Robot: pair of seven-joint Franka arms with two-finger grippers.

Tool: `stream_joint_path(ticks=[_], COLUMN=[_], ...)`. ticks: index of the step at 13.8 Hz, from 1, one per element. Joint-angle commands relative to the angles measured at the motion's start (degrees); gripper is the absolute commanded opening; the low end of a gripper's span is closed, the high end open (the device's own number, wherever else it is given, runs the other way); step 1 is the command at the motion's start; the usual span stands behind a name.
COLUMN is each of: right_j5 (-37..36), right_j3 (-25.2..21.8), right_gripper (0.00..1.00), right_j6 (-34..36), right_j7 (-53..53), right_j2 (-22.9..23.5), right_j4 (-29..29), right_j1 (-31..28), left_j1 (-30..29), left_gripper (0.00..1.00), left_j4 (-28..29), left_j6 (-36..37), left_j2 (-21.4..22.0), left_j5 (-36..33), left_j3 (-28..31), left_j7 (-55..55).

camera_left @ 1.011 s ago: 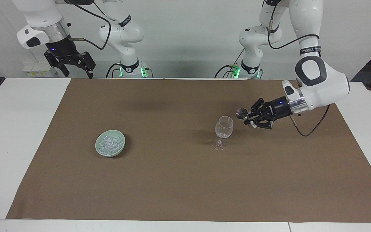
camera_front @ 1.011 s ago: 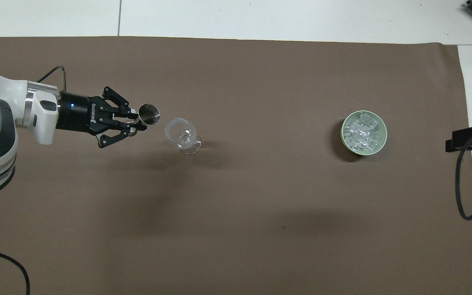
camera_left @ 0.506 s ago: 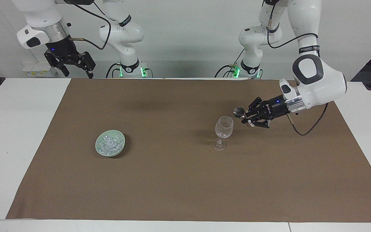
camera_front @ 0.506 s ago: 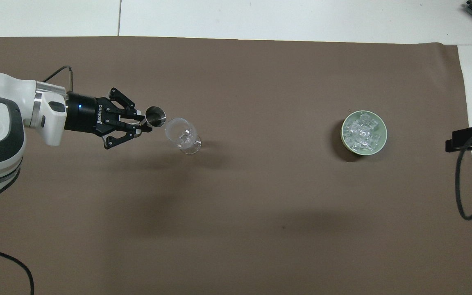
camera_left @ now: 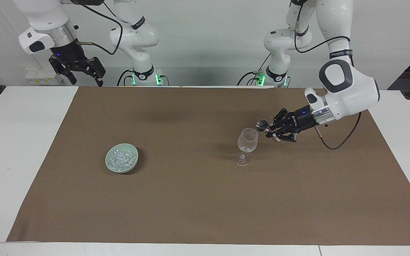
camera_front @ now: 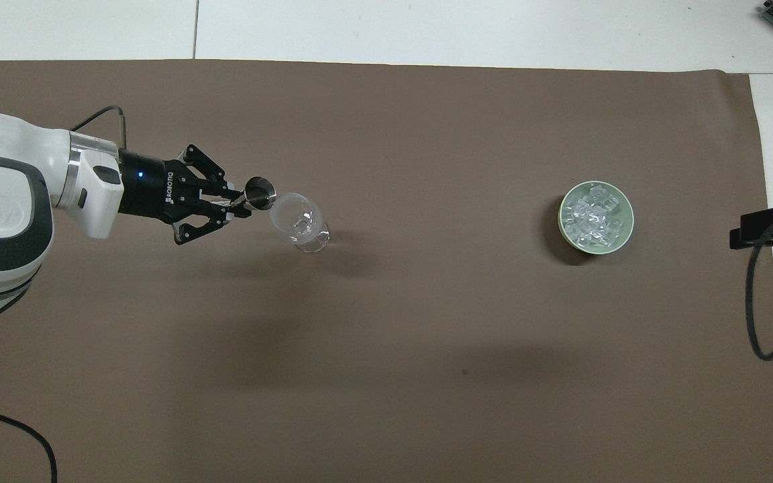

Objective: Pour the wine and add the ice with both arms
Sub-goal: 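Tilt the silver cup over the wine glass with the left gripper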

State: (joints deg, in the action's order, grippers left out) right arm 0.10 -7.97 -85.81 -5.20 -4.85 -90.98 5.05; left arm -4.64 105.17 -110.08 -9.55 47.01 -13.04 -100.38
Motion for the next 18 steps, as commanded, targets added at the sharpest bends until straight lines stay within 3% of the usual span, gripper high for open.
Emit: stream_joint_path(ticks=[1, 6, 18], right_j5=[0.7, 0.6, 0.7], right_j3=[-0.2, -0.2, -0.2], right_gripper=[1.0, 1.0, 1.0], right_j6=[-0.7, -0.7, -0.7], right_j7=[1.1, 1.1, 1.1], right_j2=[-1.1, -1.1, -1.1], right_j4=[-1.2, -1.2, -1.2], right_j1=[0.1, 0.1, 0.1], left_j1=[2.1, 3.1, 5.2], left_gripper=[0.07, 0.07, 0.05], left_j4=[-0.1, -2.2, -3.7], left_j6=[-1.3, -2.1, -2.0], left_j2=[1.1, 1.2, 1.1], left_j5=[-1.9, -8.0, -15.4], left_j3=[1.0, 1.0, 0.8], left_j7=[3.1, 7.6, 13.5])
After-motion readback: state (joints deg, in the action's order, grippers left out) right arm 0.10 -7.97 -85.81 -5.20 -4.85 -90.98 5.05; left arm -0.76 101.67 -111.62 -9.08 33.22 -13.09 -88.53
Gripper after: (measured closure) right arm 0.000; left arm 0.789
